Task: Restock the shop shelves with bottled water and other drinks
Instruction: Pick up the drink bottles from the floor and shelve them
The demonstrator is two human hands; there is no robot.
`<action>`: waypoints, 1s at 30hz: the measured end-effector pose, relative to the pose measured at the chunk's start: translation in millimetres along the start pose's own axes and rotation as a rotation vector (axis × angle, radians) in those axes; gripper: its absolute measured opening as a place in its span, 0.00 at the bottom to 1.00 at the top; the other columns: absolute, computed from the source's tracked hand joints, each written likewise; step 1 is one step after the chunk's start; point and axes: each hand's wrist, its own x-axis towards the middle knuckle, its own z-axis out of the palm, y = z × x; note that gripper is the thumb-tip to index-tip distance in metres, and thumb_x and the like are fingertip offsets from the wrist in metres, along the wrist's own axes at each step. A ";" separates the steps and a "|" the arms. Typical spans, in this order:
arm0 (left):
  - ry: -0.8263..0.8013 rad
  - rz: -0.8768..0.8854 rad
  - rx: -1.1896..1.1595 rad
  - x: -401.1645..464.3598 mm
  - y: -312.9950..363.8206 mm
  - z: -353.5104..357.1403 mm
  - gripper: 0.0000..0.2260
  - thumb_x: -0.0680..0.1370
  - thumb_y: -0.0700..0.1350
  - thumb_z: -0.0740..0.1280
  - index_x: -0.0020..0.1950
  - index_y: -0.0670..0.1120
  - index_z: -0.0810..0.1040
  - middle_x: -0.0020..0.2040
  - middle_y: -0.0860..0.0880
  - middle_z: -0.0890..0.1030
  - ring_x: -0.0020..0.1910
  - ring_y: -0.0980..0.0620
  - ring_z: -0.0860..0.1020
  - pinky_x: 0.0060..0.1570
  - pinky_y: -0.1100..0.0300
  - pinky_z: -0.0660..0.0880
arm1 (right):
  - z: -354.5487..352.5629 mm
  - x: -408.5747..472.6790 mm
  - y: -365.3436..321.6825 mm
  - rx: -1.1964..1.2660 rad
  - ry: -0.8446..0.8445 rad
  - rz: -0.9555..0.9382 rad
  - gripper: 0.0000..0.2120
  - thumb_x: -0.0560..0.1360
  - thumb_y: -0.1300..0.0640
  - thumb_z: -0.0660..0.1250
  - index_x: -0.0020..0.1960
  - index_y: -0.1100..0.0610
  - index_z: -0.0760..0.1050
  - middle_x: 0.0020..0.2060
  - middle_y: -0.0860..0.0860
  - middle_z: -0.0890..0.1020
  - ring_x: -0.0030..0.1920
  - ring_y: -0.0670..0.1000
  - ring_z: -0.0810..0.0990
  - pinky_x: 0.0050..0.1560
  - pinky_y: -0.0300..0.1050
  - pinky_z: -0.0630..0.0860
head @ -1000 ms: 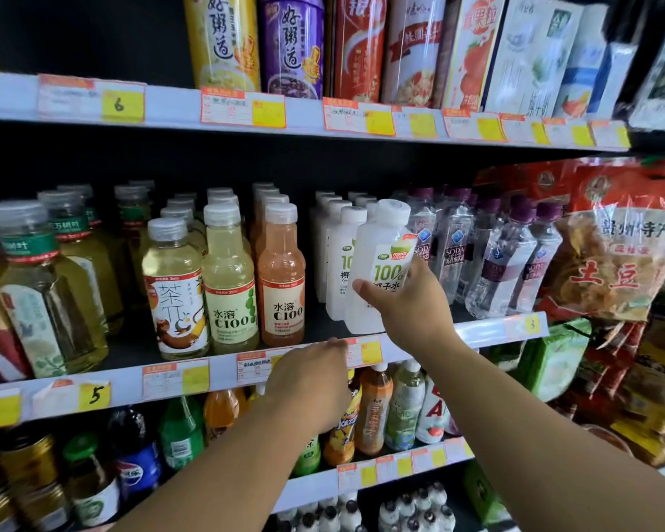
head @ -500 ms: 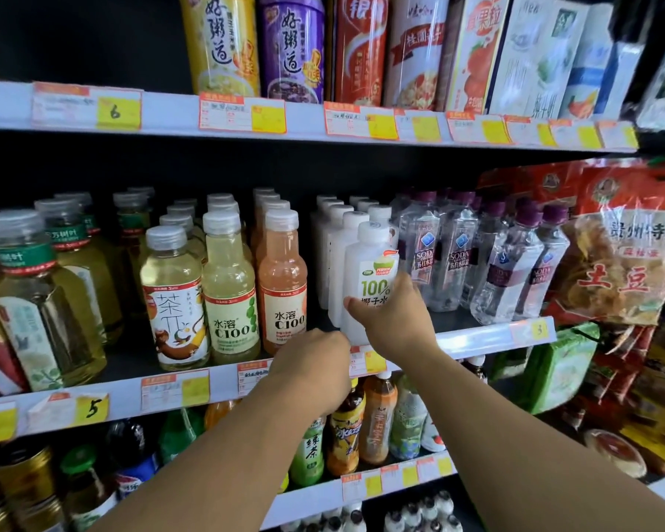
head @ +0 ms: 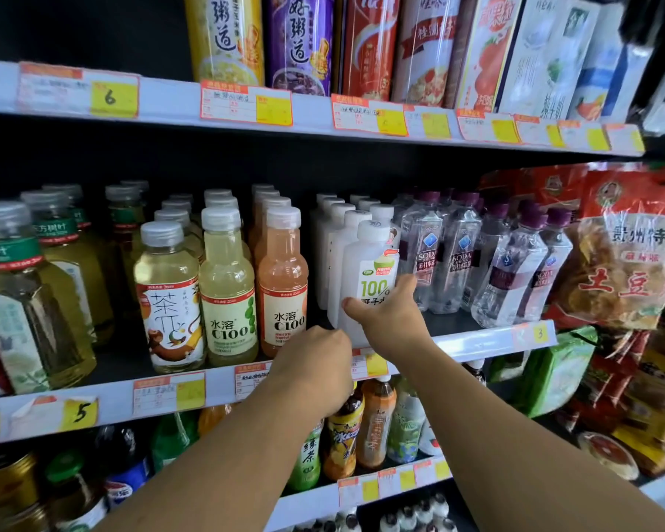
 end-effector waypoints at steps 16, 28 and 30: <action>0.022 0.017 0.008 -4.5 0.7 5.3 0.12 0.75 0.39 0.65 0.57 0.44 0.79 0.48 0.43 0.79 0.45 0.43 0.76 0.42 0.54 0.72 | -4.9 -16.3 -6.2 -0.041 -0.023 0.001 0.33 0.73 0.48 0.76 0.65 0.58 0.58 0.54 0.57 0.80 0.49 0.54 0.79 0.50 0.51 0.77; 0.066 -0.022 0.036 -13.0 7.4 12.3 0.11 0.75 0.44 0.67 0.57 0.44 0.77 0.51 0.42 0.80 0.41 0.44 0.72 0.41 0.54 0.71 | -13.8 -66.9 72.1 -0.218 0.204 -0.105 0.23 0.78 0.50 0.67 0.70 0.54 0.66 0.65 0.49 0.74 0.62 0.50 0.74 0.55 0.46 0.71; 0.077 -0.031 0.038 -15.1 10.1 14.7 0.11 0.75 0.44 0.67 0.57 0.44 0.77 0.51 0.42 0.79 0.42 0.43 0.73 0.40 0.54 0.70 | -15.7 -73.4 83.5 -0.243 0.224 -0.122 0.19 0.78 0.51 0.67 0.66 0.54 0.69 0.61 0.49 0.76 0.59 0.50 0.74 0.52 0.44 0.69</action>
